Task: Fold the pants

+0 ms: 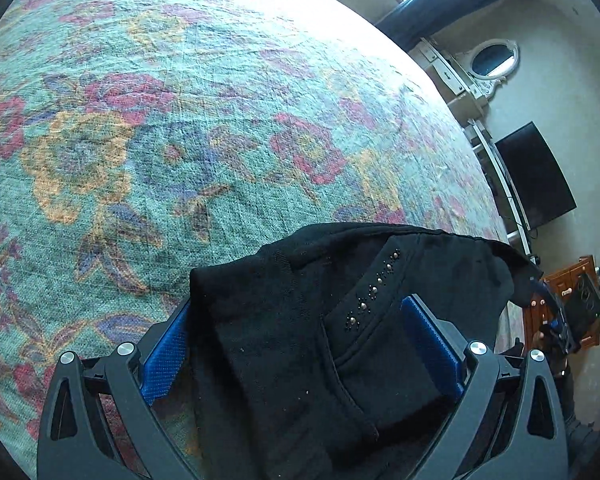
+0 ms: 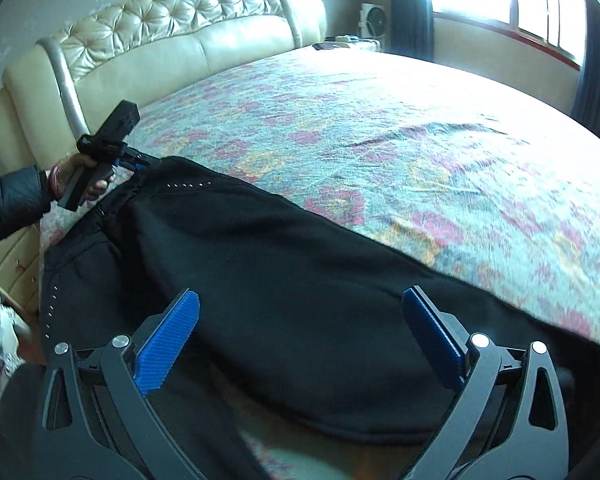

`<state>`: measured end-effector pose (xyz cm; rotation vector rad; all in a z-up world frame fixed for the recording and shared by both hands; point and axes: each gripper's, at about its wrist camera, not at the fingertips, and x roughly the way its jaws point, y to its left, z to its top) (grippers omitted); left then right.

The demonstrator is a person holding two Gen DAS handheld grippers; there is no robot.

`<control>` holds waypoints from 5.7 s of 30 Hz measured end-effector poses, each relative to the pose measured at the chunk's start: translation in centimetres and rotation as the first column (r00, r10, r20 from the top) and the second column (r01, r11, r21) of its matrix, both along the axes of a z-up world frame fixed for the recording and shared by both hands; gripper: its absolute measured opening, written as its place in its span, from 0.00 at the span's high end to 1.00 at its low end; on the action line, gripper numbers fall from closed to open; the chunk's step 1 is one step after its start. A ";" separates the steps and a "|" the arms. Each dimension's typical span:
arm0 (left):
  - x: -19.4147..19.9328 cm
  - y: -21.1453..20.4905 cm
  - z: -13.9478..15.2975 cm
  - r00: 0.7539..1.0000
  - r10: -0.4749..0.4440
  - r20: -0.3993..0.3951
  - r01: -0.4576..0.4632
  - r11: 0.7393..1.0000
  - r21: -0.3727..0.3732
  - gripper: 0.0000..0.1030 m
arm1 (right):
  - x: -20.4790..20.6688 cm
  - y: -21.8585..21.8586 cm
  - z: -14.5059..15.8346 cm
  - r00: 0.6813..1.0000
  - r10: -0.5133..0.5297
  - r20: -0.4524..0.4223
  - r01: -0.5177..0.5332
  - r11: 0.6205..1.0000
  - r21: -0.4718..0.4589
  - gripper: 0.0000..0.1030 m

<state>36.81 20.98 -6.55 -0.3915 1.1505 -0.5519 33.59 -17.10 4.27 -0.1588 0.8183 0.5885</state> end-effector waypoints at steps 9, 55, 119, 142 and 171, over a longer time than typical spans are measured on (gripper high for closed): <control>1.2 -1.6 -0.8 1.000 -0.020 0.020 0.017 0.992 0.125 0.73 | 11.4 0.1 -5.5 0.971 0.092 -0.219 -0.133 0.975 -0.177 0.02; -27.9 -0.7 4.0 0.964 -0.071 0.258 0.065 0.997 0.032 0.58 | -25.7 -1.9 -4.7 0.916 -0.218 -0.338 0.316 0.909 0.271 0.30; -31.3 1.4 1.3 0.753 0.651 -0.099 -0.658 0.739 -0.144 0.17 | -28.0 -3.7 -11.7 0.719 -0.099 -0.688 0.678 0.319 0.662 0.41; -29.1 -0.1 1.9 0.725 0.677 -0.130 -0.689 0.715 -0.121 0.17 | -29.1 -1.5 -14.3 0.618 -0.012 -0.786 0.778 0.158 0.609 0.57; -29.6 1.8 1.4 0.739 0.657 -0.150 -0.674 0.720 -0.164 0.21 | -28.5 -0.3 -11.6 0.659 -0.092 -0.746 0.742 0.237 0.627 1.00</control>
